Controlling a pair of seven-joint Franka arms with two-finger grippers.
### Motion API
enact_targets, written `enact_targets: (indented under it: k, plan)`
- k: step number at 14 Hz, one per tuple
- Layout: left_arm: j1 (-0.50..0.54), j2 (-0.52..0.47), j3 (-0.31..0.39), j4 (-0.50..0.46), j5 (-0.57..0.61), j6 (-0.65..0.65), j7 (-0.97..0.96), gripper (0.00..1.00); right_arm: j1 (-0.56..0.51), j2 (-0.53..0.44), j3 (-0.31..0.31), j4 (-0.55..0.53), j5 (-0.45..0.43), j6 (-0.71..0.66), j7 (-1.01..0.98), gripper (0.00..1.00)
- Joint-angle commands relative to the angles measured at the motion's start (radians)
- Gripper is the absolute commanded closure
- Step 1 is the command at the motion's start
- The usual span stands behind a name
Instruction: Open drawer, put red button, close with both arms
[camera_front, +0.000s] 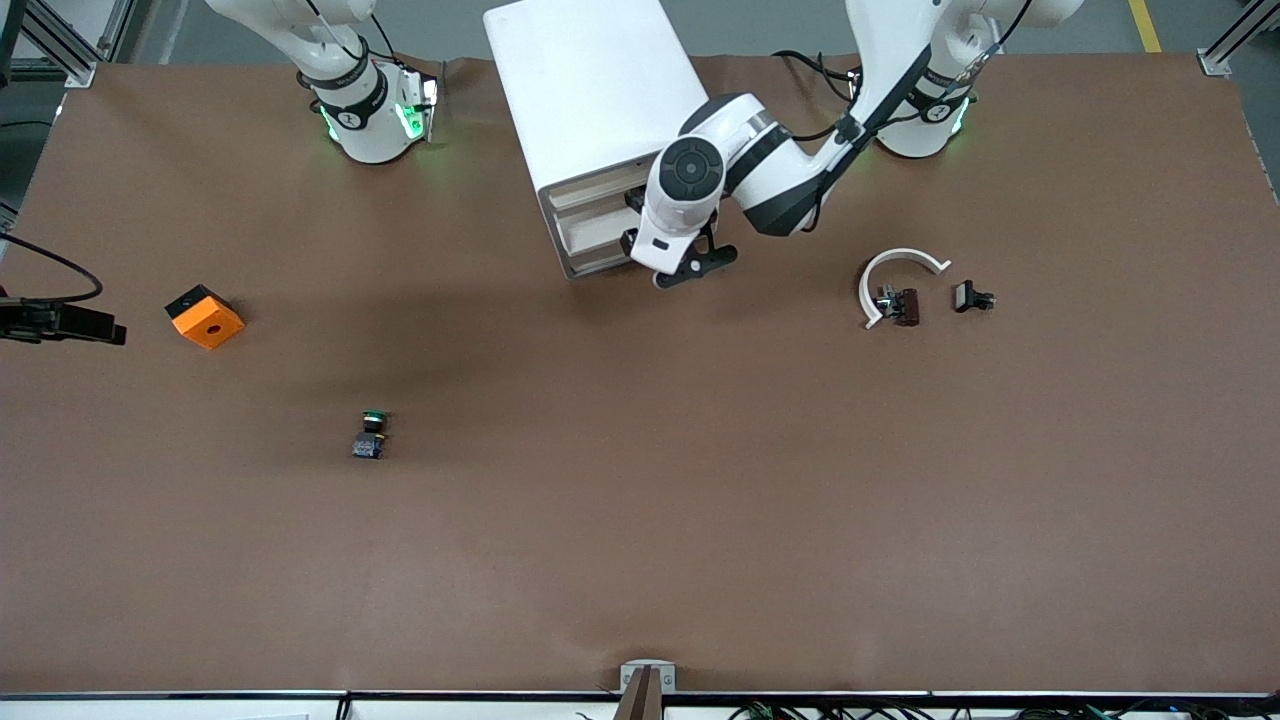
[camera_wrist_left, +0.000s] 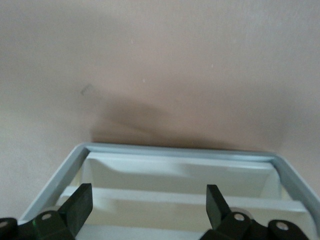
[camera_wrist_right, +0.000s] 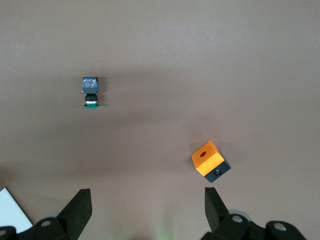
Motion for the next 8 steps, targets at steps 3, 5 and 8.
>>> enact_targets:
  k: [3,5,8]
  plan:
    - [0.001,-0.019,-0.046,-0.021,-0.003,0.025,-0.076,0.00,-0.010,-0.017,0.023,0.050,-0.009,-0.008,-0.007,0.00]
    - [-0.008,-0.013,-0.047,-0.018,-0.008,0.034,-0.079,0.00,-0.005,-0.036,0.023,0.048,0.002,-0.010,0.025,0.00]
    - [0.039,-0.012,-0.038,0.017,0.003,0.034,-0.079,0.00,-0.018,-0.098,0.026,0.015,0.018,0.000,0.037,0.00]
